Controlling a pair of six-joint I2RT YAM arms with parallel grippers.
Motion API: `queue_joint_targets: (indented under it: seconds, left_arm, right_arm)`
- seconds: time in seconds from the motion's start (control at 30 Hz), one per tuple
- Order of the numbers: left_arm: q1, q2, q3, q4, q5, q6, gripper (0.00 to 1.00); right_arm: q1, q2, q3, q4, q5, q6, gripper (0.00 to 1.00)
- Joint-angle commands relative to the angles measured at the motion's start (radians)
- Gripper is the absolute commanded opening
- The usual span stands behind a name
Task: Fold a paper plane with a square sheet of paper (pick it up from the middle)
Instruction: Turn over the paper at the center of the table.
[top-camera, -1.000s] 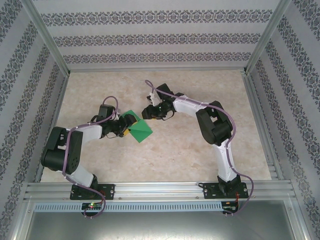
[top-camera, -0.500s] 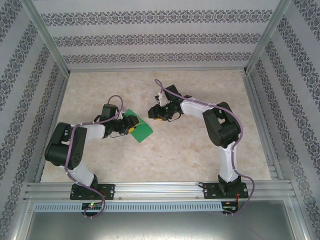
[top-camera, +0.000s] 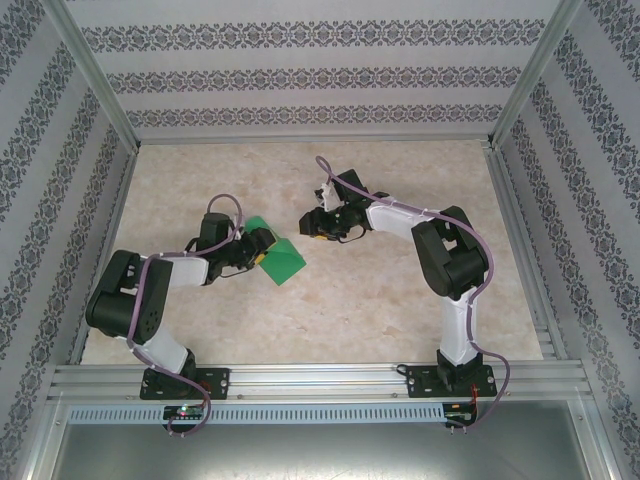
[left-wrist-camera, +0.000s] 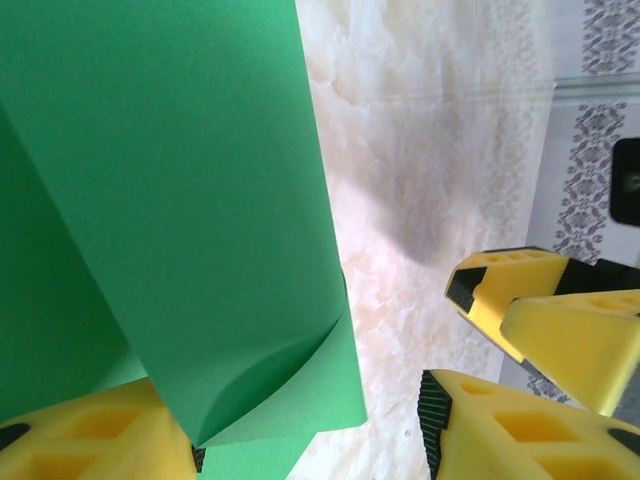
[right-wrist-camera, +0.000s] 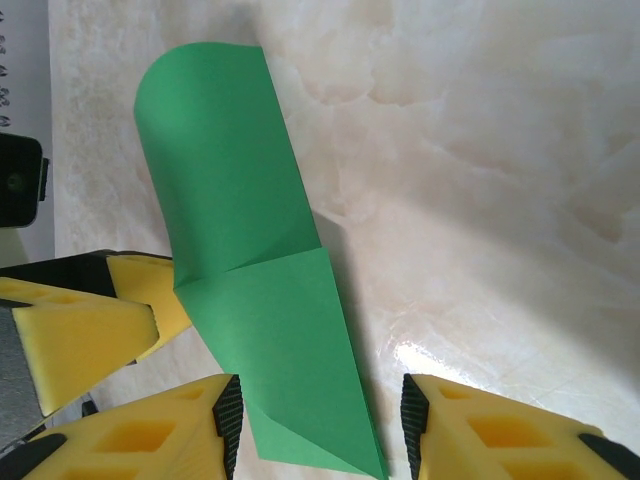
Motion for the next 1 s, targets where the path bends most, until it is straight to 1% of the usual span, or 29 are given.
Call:
queue_joint_targets:
  seconds: [0.0, 0.17, 0.4, 0.5, 0.57, 0.63, 0.8, 0.9, 0.97]
  left_arm:
    - [-0.013, -0.03, -0.036, 0.154, -0.036, -0.074, 0.6]
    - [-0.013, -0.049, -0.072, 0.194, -0.053, -0.089, 0.58]
    - [-0.012, -0.084, -0.104, 0.24, -0.086, -0.104, 0.52]
    - [-0.015, -0.096, -0.11, 0.246, -0.093, -0.1, 0.51]
    - [-0.015, -0.097, -0.097, 0.205, -0.098, -0.088, 0.51]
    - [-0.016, -0.083, -0.085, 0.176, -0.089, -0.081, 0.49]
    - [-0.025, -0.038, -0.06, 0.179, -0.048, -0.077, 0.45]
    - [-0.038, 0.004, -0.031, 0.167, -0.017, -0.069, 0.4]
    - [-0.046, 0.034, -0.014, 0.169, 0.0, -0.069, 0.35]
  right_arm:
    - [0.013, -0.011, -0.009, 0.011, 0.015, 0.011, 0.47]
    - [0.011, -0.009, -0.001, 0.001, 0.023, 0.009, 0.47]
    - [0.013, -0.008, -0.005, 0.001, 0.028, 0.013, 0.47]
    - [0.015, -0.011, -0.008, 0.001, 0.03, 0.013, 0.47]
    - [0.016, -0.011, -0.008, -0.002, 0.031, 0.012, 0.47]
    - [0.015, -0.011, -0.008, -0.002, 0.033, 0.01, 0.47]
    - [0.015, -0.013, -0.006, -0.006, 0.036, 0.013, 0.47]
    - [0.015, -0.014, -0.005, -0.01, 0.037, 0.012, 0.47]
    - [0.015, -0.019, -0.008, -0.013, 0.04, 0.013, 0.47]
